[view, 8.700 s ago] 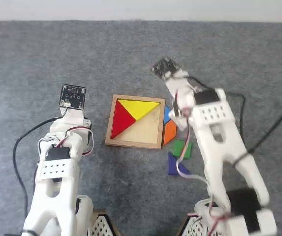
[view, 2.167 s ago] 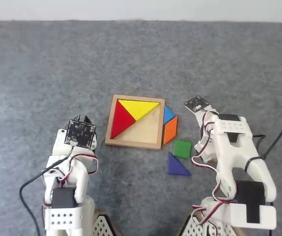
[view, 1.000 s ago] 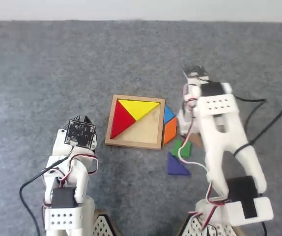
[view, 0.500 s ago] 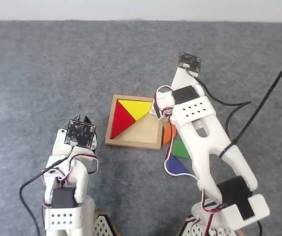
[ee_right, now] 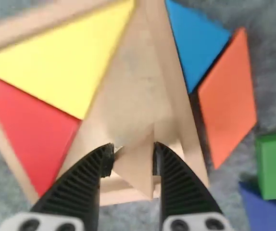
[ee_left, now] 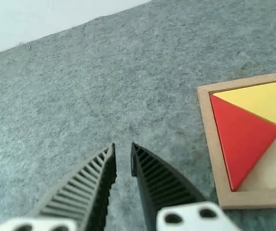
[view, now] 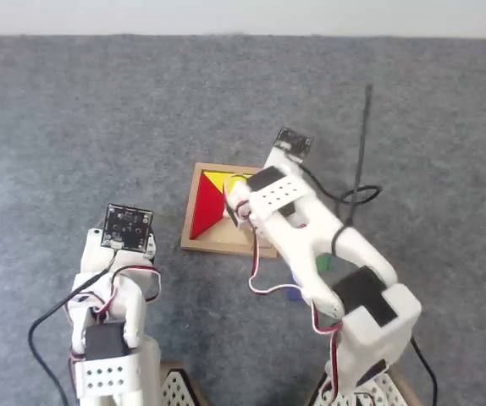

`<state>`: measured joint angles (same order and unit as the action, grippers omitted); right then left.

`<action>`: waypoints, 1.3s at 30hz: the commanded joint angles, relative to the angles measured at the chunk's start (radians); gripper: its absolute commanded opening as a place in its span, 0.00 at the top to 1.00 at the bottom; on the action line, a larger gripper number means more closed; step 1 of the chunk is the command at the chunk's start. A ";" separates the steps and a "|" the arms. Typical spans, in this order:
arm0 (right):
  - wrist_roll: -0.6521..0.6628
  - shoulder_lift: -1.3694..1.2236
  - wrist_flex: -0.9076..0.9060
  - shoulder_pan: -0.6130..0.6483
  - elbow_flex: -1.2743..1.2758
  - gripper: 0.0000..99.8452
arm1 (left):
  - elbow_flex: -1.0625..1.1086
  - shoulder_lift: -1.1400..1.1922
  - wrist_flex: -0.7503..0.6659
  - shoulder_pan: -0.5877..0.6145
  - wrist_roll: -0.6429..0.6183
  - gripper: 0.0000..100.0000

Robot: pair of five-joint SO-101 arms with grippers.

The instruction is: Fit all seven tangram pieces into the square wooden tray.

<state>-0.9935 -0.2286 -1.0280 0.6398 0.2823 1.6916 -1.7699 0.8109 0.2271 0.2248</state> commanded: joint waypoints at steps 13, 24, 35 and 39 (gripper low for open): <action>-0.586 0.031 0.105 0.038 -0.084 0.98 | -0.033 -0.018 0.005 0.009 0.011 0.94; -0.575 0.031 0.111 0.059 -0.091 0.69 | -0.035 -0.018 0.005 0.026 0.006 0.95; -0.003 0.179 0.039 0.010 -0.144 0.68 | -0.036 -0.020 -0.002 0.046 -0.025 0.95; 0.465 0.285 -0.041 -0.028 -0.147 0.72 | -0.036 -0.020 -0.002 0.046 -0.025 0.95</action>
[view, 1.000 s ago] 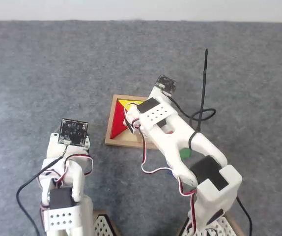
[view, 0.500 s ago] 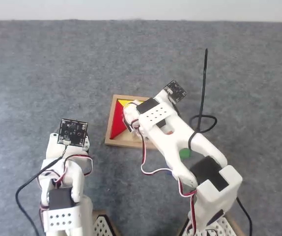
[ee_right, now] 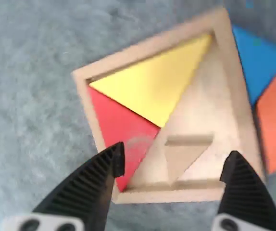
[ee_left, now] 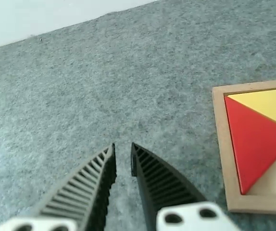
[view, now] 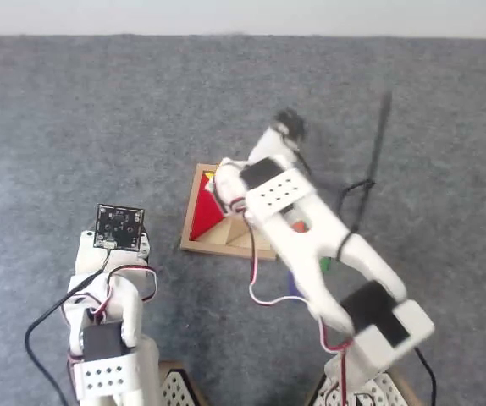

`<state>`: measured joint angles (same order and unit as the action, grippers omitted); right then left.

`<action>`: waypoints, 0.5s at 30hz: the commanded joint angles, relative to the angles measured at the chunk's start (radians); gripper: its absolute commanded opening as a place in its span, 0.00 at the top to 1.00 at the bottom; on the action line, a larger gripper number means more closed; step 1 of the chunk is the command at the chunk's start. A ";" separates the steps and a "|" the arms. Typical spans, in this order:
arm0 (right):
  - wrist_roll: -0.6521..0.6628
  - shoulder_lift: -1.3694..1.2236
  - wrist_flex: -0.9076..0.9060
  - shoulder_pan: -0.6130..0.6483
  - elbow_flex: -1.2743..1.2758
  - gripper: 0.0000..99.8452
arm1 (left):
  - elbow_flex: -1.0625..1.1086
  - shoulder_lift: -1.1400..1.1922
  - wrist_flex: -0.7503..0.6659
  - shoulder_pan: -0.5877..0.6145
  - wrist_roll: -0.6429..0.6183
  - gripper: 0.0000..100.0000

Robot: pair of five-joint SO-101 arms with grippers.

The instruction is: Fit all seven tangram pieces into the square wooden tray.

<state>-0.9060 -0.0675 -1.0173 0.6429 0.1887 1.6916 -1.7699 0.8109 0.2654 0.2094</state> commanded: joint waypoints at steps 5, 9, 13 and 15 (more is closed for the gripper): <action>0.617 0.125 -0.042 -0.067 0.012 0.99 | -0.036 -0.020 -0.002 0.006 -0.009 0.95; 0.614 0.053 0.050 -0.059 0.115 0.96 | -0.036 -0.020 -0.002 0.005 -0.009 0.95; 0.574 -0.053 0.186 -0.053 0.149 0.99 | -0.036 -0.020 -0.002 0.003 -0.009 0.95; 0.543 -0.093 0.216 -0.054 0.144 0.99 | -0.036 -0.020 -0.002 0.003 -0.009 0.95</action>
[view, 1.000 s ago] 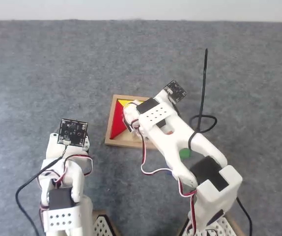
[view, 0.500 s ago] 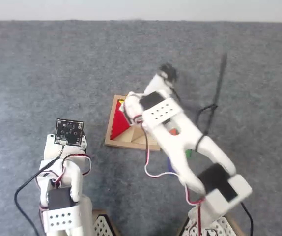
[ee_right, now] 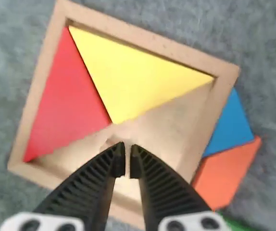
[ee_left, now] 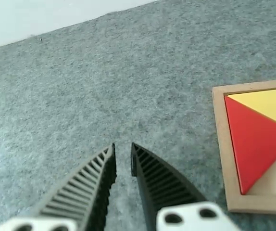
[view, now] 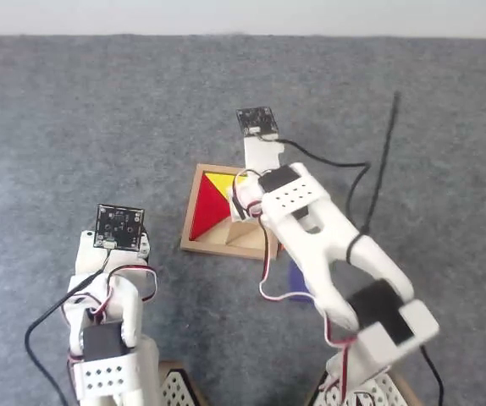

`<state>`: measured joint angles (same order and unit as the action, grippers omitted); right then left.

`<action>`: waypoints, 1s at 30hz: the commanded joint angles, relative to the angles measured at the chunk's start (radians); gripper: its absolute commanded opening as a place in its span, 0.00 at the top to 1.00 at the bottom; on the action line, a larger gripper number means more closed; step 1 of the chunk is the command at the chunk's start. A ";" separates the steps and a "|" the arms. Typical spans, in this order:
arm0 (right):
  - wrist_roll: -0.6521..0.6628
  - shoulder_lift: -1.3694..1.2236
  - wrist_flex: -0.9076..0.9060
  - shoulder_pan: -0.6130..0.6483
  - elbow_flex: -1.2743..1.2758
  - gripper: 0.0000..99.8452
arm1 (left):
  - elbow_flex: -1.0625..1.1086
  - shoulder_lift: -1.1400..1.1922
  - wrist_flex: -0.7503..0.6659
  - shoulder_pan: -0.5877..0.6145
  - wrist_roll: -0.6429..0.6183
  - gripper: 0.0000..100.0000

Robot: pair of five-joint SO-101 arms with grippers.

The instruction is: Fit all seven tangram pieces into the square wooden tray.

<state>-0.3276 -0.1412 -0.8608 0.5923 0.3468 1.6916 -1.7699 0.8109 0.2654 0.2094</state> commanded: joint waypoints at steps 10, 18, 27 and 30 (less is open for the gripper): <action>-0.157 -0.053 0.004 0.008 -0.025 0.99 | -0.036 -0.020 -0.002 0.005 -0.009 0.95; -0.272 -0.058 -0.058 0.065 -0.023 0.99 | -0.036 -0.020 -0.002 0.006 -0.009 0.95; -0.321 -0.059 -0.028 0.170 -0.026 0.99 | -0.036 -0.020 -0.002 0.003 -0.009 0.95; -0.321 -0.059 0.031 0.186 -0.026 0.99 | -0.036 -0.020 -0.002 0.003 -0.009 0.95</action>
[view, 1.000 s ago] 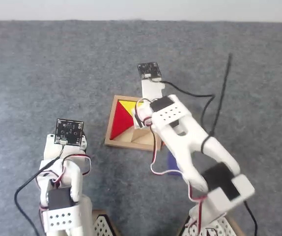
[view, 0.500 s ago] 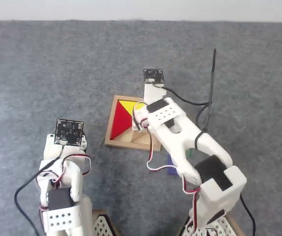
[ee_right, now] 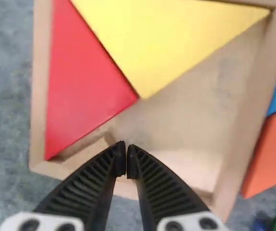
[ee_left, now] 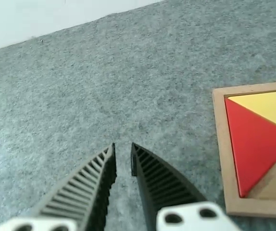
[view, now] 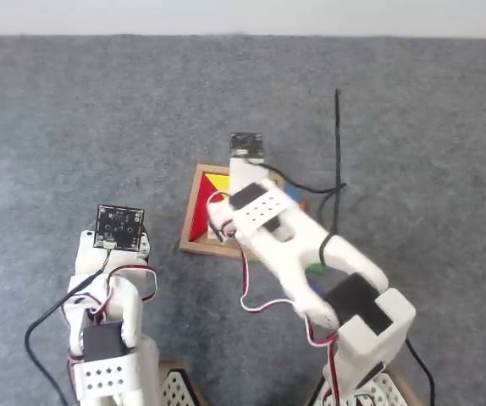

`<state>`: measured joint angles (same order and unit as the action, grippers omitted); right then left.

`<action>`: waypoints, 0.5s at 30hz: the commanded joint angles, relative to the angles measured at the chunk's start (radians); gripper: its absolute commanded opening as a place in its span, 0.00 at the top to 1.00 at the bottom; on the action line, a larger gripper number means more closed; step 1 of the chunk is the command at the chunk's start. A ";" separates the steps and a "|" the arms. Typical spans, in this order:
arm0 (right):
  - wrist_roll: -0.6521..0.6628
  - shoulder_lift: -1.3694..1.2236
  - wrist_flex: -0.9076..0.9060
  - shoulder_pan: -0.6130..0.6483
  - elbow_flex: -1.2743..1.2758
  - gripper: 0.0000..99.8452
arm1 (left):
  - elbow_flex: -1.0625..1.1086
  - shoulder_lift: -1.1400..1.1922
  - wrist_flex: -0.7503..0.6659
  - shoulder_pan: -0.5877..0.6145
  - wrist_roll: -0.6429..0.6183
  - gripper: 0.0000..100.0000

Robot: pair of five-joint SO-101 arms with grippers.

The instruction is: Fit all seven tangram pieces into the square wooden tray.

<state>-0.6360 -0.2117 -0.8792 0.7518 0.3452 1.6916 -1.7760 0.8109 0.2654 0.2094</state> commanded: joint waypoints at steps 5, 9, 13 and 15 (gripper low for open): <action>-0.014 0.012 0.128 0.028 -0.023 0.99 | -0.036 -0.014 -0.002 0.003 -0.009 0.95; -0.005 0.048 0.081 0.012 -0.028 0.99 | -0.036 -0.014 -0.002 0.003 -0.009 0.95; 0.123 0.171 -0.116 -0.071 -0.081 0.99 | -0.036 -0.014 -0.002 0.003 -0.009 0.95; 0.196 0.255 -0.232 -0.117 -0.110 0.99 | -0.036 -0.014 -0.002 0.003 -0.009 0.95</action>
<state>-0.5409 -0.1197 -0.9651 0.7027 0.3176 1.6916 -1.7760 0.8109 0.2654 0.2094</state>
